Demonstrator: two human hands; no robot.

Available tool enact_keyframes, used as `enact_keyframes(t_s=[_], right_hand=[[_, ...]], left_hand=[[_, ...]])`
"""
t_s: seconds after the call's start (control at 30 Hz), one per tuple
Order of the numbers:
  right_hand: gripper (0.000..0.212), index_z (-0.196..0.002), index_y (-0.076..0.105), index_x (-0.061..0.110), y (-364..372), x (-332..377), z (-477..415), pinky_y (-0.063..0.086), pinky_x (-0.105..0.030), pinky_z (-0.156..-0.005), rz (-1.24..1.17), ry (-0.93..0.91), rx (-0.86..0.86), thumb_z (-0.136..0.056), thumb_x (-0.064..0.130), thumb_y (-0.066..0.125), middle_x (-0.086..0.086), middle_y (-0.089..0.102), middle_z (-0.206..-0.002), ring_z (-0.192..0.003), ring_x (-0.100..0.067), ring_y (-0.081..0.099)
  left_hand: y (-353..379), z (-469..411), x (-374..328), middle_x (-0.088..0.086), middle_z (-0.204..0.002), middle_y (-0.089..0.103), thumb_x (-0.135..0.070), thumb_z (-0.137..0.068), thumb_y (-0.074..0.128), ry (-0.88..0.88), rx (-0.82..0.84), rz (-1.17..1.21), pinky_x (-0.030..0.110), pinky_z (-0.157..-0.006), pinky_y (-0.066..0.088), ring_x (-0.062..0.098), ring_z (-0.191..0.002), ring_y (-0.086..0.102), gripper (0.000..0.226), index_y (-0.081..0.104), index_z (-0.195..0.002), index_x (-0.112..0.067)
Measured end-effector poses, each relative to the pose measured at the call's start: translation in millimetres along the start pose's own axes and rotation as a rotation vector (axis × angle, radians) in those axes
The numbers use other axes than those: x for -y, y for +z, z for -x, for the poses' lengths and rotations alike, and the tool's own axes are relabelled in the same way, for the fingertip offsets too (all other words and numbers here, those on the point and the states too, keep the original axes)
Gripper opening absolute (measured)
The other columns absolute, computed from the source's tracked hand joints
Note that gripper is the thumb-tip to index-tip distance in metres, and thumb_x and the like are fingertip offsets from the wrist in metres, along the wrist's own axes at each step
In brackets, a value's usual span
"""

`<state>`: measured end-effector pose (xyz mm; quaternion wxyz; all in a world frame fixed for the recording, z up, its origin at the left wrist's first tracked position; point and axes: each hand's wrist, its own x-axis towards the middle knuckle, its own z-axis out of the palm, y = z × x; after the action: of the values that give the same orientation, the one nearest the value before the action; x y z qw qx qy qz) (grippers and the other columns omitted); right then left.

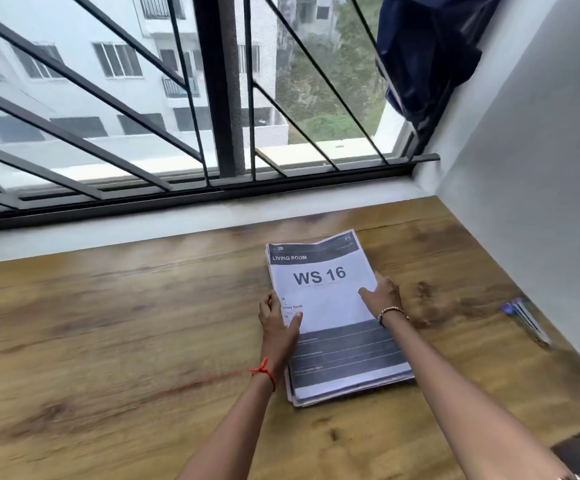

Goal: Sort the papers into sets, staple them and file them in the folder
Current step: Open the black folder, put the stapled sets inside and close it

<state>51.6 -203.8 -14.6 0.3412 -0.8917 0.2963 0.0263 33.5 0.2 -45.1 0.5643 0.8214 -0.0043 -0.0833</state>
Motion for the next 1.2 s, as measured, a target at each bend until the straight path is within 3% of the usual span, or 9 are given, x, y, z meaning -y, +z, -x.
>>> enact_keyframes(t_s=[0.1,0.2,0.33,0.47,0.6,0.9,1.0,1.13,1.2], right_hand=[[0.047,-0.127,0.051,-0.004,-16.9,-15.3,-9.2,0.032,-0.033,-0.104,-0.008,-0.005,0.019,-0.086,0.017,0.058,-0.024,0.046,-0.13,-0.125,-0.035,0.039],[0.053,-0.14,0.037,0.002,-27.2,-25.0,-15.0,0.026,-0.029,-0.108,-0.092,-0.036,0.049,-0.092,0.018,0.054,-0.015,0.034,-0.146,-0.135,-0.027,0.032],[0.048,-0.139,0.042,0.009,-23.6,-38.0,-18.4,0.03,-0.028,-0.108,-0.191,-0.114,0.132,-0.093,0.017,0.052,-0.004,0.045,-0.141,-0.132,-0.02,0.041],[0.041,-0.132,0.051,0.007,-19.3,-48.7,-22.1,0.037,-0.035,-0.108,-0.281,-0.096,0.162,-0.092,0.016,0.052,-0.005,0.053,-0.134,-0.125,-0.02,0.048],[0.045,-0.134,0.047,0.006,-19.4,-54.1,-26.6,0.031,-0.031,-0.111,-0.345,-0.095,0.206,-0.091,0.016,0.054,-0.004,0.047,-0.139,-0.131,-0.017,0.042],[0.079,-0.148,-0.005,0.013,-17.5,-55.5,-20.0,0.001,-0.025,-0.115,-0.125,-0.241,0.347,-0.094,0.034,0.049,0.0,-0.01,-0.156,-0.144,-0.011,-0.004],[0.084,-0.147,-0.008,0.013,-15.0,-57.4,-18.0,0.001,-0.026,-0.114,-0.106,-0.245,0.362,-0.093,0.037,0.05,0.0,-0.013,-0.156,-0.144,-0.012,-0.007],[0.087,-0.147,-0.011,0.013,-20.3,-54.8,-18.8,0.001,-0.027,-0.114,-0.1,-0.22,0.402,-0.092,0.04,0.051,0.0,-0.015,-0.156,-0.144,-0.012,-0.008],[0.085,-0.148,-0.006,0.013,-20.1,-51.2,-16.3,0.002,-0.027,-0.115,-0.08,-0.241,0.312,-0.092,0.04,0.051,-0.001,-0.01,-0.157,-0.145,-0.012,-0.004]], left_hand=[[19.5,8.1,-6.3,0.01,-0.155,0.009,-0.013,-0.09,0.057,0.04,-0.033,-0.007,0.015,-0.111,0.002,0.019,-0.144,0.006,0.075,0.01,-0.148,-0.004],[22.8,12.0,-7.2,0.005,-0.154,0.016,-0.027,-0.085,0.054,0.059,-0.11,0.042,0.013,-0.109,0.006,0.007,-0.139,0.012,0.076,0.017,-0.147,-0.006],[21.8,11.5,-3.0,-0.005,-0.145,0.024,-0.053,-0.069,0.046,0.056,-0.168,0.117,0.02,-0.111,0.015,0.008,-0.136,0.02,0.091,0.026,-0.144,-0.005],[25.5,9.1,-2.8,-0.006,-0.143,0.025,-0.056,-0.065,0.046,0.042,-0.167,0.15,0.019,-0.109,0.016,0.008,-0.136,0.022,0.096,0.027,-0.144,-0.005],[30.4,8.1,-4.5,-0.006,-0.145,0.02,-0.059,-0.063,0.045,0.041,-0.138,0.118,0.016,-0.109,0.011,0.006,-0.136,0.016,0.101,0.022,-0.145,-0.004],[36.7,4.4,-6.2,0.011,-0.156,0.008,-0.017,-0.085,0.062,0.036,-0.129,-0.034,0.016,-0.111,0.002,0.02,-0.144,0.007,0.08,0.012,-0.146,-0.002],[39.4,2.6,-2.5,0.013,-0.156,0.004,-0.005,-0.087,0.06,0.068,-0.118,-0.114,0.014,-0.11,-0.001,0.021,-0.145,0.004,0.078,0.008,-0.146,-0.002],[35.4,6.3,-5.2,0.006,-0.157,0.0,-0.012,-0.091,0.057,0.07,-0.078,-0.095,0.019,-0.112,0.0,0.015,-0.145,0.001,0.078,0.004,-0.147,-0.007],[29.2,8.0,-6.0,0.004,-0.157,-0.002,-0.015,-0.092,0.056,0.068,-0.088,-0.097,0.021,-0.113,0.0,0.014,-0.145,-0.002,0.079,0.001,-0.148,-0.009]])
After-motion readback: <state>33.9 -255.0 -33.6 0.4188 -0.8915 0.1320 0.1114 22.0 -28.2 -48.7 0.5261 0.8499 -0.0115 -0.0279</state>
